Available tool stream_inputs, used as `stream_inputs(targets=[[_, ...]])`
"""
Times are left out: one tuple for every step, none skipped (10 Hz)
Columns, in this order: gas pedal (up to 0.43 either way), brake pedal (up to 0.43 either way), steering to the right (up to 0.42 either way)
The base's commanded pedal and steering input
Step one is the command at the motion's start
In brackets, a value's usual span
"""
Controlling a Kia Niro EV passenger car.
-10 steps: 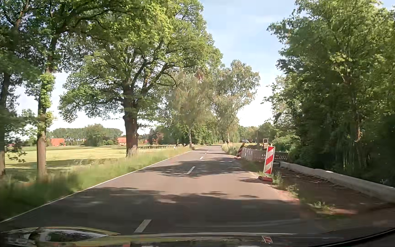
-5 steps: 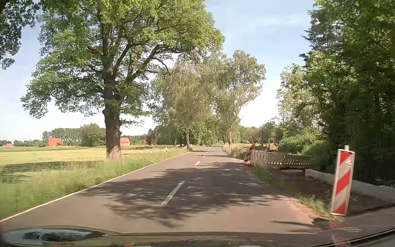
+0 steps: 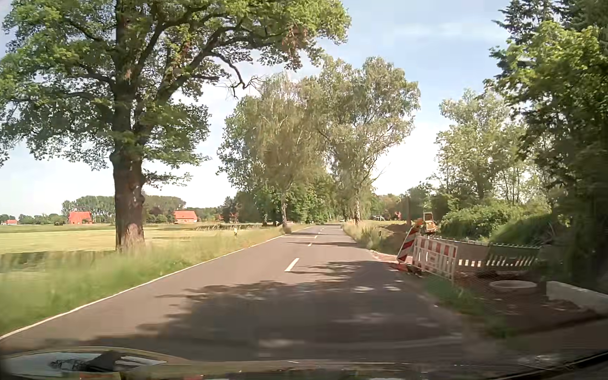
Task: Follow the waypoints while adhering to traffic rules and regulations
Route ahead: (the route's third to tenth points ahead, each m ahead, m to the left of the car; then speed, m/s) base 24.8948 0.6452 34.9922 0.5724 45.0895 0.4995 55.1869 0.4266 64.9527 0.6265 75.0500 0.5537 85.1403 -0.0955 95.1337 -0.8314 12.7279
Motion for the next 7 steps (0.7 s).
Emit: stream_inputs(targets=[[0.0, 0.0, 0.0], [0.0, 0.0, 0.0], [0.0, 0.0, 0.0], [0.0, 0.0, 0.0], [0.008, 0.0, 0.001], [0.028, 0.0, 0.001], [0.039, 0.0, 0.001]])
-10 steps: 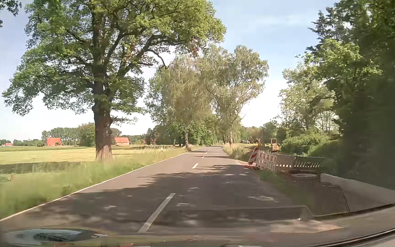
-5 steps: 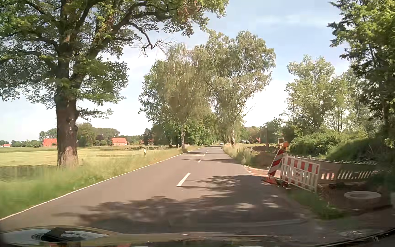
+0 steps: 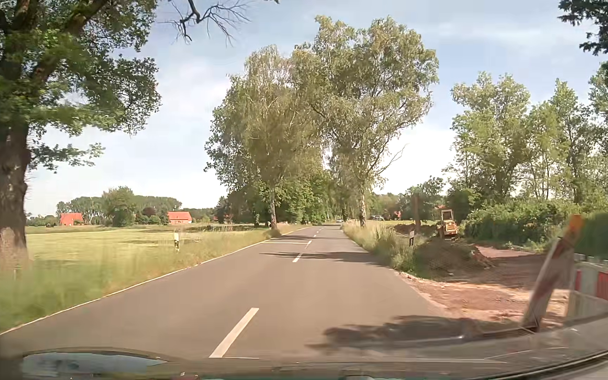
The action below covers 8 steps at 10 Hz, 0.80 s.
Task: Follow the waypoints while adhering to traffic rules and regulations
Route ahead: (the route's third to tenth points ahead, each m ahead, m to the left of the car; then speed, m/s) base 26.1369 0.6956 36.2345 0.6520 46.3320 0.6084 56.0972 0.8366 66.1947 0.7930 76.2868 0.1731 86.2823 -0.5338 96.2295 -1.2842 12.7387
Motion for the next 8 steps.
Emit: stream_inputs(targets=[[0.039, 0.0, 0.0], [0.047, 0.0, 0.0], [0.047, 0.0, 0.0], [0.047, 0.0, 0.0], [0.059, 0.0, 0.0], [0.067, 0.0, 0.0], [0.079, 0.0, 0.0], [0.098, 0.0, 0.0]])
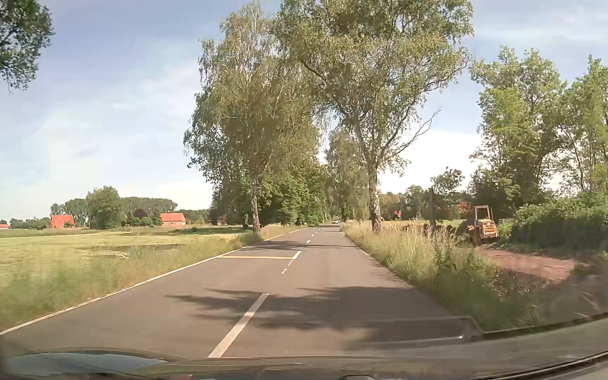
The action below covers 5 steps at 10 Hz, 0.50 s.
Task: Follow the waypoints while adhering to traffic rules and regulations
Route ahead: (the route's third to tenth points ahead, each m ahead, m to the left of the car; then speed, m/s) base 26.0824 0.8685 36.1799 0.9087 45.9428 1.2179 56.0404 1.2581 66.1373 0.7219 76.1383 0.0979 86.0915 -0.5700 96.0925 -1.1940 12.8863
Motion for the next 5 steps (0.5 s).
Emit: stream_inputs(targets=[[0.11, 0.0, 0.0], [0.11, 0.0, 0.0], [0.11, 0.0, 0.0], [0.11, 0.0, 0.0], [0.118, 0.0, 0.0]])
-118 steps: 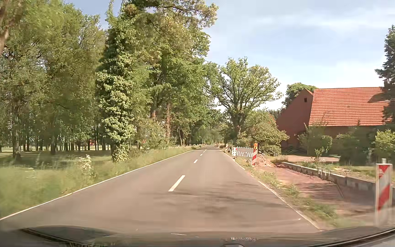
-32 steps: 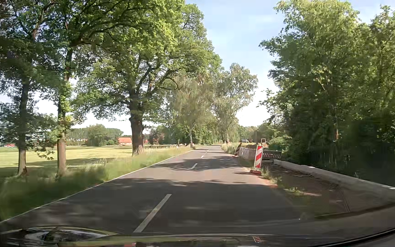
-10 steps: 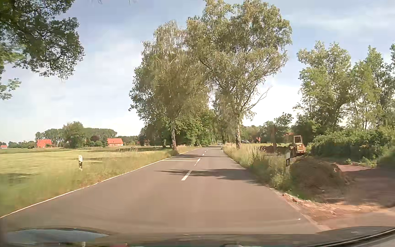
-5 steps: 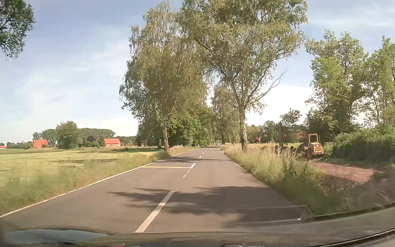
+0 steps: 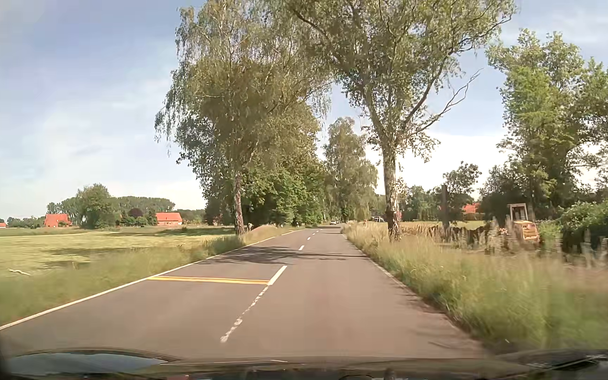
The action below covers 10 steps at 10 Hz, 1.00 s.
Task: Follow the waypoints while adhering to traffic rules and regulations
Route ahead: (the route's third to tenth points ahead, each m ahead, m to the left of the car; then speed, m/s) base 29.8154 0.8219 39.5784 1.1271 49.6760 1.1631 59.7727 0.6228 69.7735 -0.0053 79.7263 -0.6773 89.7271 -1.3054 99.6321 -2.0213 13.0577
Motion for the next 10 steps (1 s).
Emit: stream_inputs(targets=[[0.118, 0.0, 0.0], [0.13, 0.0, -0.001], [0.13, 0.0, -0.001], [0.13, 0.0, -0.001], [0.13, 0.0, -0.001], [0.138, 0.0, -0.002], [0.138, 0.0, -0.002], [0.138, 0.0, -0.003], [0.138, 0.0, -0.003], [0.138, 0.0, -0.003]])
